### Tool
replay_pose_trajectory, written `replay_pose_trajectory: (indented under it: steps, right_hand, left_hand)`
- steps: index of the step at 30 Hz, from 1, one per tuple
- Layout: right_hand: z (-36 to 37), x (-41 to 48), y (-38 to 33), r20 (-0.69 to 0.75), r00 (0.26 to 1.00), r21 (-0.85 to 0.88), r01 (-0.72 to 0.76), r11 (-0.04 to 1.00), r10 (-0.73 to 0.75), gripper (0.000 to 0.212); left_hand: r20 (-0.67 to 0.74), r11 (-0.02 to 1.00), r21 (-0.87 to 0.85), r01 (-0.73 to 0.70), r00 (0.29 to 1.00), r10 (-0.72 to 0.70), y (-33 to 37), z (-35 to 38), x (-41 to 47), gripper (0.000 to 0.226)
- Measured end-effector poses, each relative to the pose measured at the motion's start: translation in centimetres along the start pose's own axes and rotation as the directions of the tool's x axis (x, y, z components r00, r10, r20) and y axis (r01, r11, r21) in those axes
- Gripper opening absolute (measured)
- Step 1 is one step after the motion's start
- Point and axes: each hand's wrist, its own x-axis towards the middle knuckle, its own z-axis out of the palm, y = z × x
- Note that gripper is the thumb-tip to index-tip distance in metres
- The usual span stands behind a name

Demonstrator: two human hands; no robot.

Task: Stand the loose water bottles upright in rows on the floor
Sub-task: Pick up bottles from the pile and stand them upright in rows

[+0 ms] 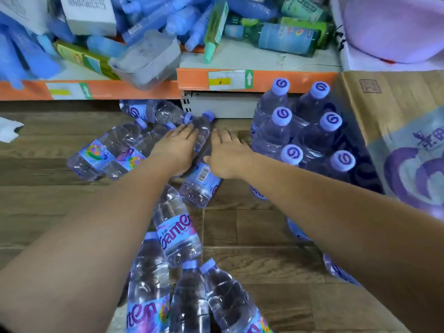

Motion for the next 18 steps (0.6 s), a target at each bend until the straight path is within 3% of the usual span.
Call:
replay_pose_trajectory:
  steps: [3, 7, 9, 14, 16, 18]
  right_hand:
    - [1.2, 2.7, 0.7, -0.009, 0.997, 0.089, -0.079, 0.993, 0.080, 0.080]
    - [2.8, 5.7, 0.7, -0.013, 0.990, 0.190, -0.137, 0.972, 0.142, 0.076]
    - [3.3, 6.4, 0.8, -0.004, 0.987, 0.235, -0.154, 0.960, 0.160, 0.071]
    - [3.2, 6.1, 0.9, -0.044, 0.958, 0.421, -0.239, 0.875, 0.284, 0.056]
    - [3.0, 6.3, 1.1, -0.061, 0.947, 0.468, -0.252, 0.847, 0.315, 0.052]
    - [2.8, 6.4, 1.3, -0.065, 0.930, 0.512, -0.279, 0.812, 0.361, 0.052]
  left_hand:
    - [0.035, 0.999, -0.048, 0.006, 0.999, -0.004, 0.0, 0.8, 1.6, 0.064]
    - [-0.004, 0.983, -0.124, 0.132, 0.991, -0.134, 0.3, 0.9, 2.5, 0.059]
    - [-0.004, 0.978, -0.106, 0.180, 0.983, -0.181, 0.7, 0.6, 3.1, 0.069]
    - [0.260, 0.957, -0.040, 0.287, 0.928, -0.267, 0.8, -0.9, 4.3, 0.102]
    - [0.303, 0.959, -0.089, 0.269, 0.925, -0.231, 0.9, -1.0, 4.5, 0.095]
    - [0.262, 0.942, -0.237, 0.238, 0.949, -0.174, 1.4, -0.6, 4.9, 0.073]
